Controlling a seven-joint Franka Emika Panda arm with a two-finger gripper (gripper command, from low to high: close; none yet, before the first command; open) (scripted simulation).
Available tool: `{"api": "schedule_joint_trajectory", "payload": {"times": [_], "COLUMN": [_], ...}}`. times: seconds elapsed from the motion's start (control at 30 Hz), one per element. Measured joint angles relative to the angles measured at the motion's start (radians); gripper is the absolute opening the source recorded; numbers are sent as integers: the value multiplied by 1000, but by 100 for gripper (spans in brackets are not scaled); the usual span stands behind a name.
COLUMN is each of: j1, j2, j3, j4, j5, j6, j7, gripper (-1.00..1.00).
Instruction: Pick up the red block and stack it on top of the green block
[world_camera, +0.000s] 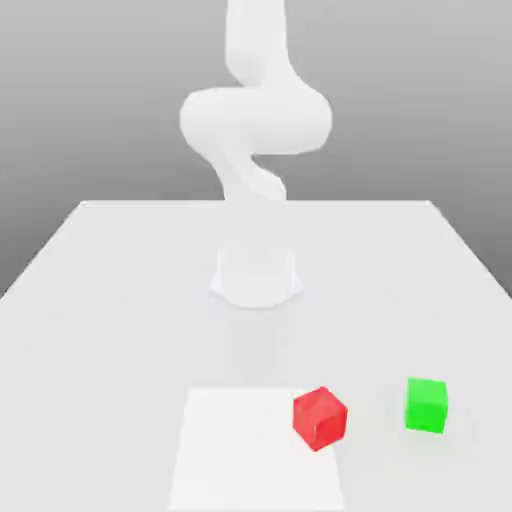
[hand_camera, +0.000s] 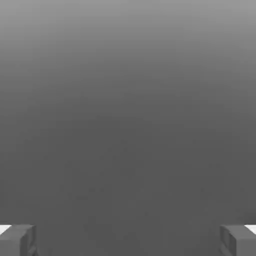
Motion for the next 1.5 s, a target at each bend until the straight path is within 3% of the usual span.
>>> {"api": "schedule_joint_trajectory", "payload": {"times": [0.63,0.87,0.9,1.13,1.33,1.5], "j1": [156,169,170,168,164,243], "j2": [700,954,974,970,776,729], "j3": [28,16,15,16,26,71], "j4": [-375,-368,-366,-366,-394,-378], "j5": [0,-22,-23,-26,-9,-4], "j6": [402,607,623,619,454,390], "j7": [-290,-292,-291,-289,-300,-124], "gripper": [0,0,-100,-100,-100,-100]}}
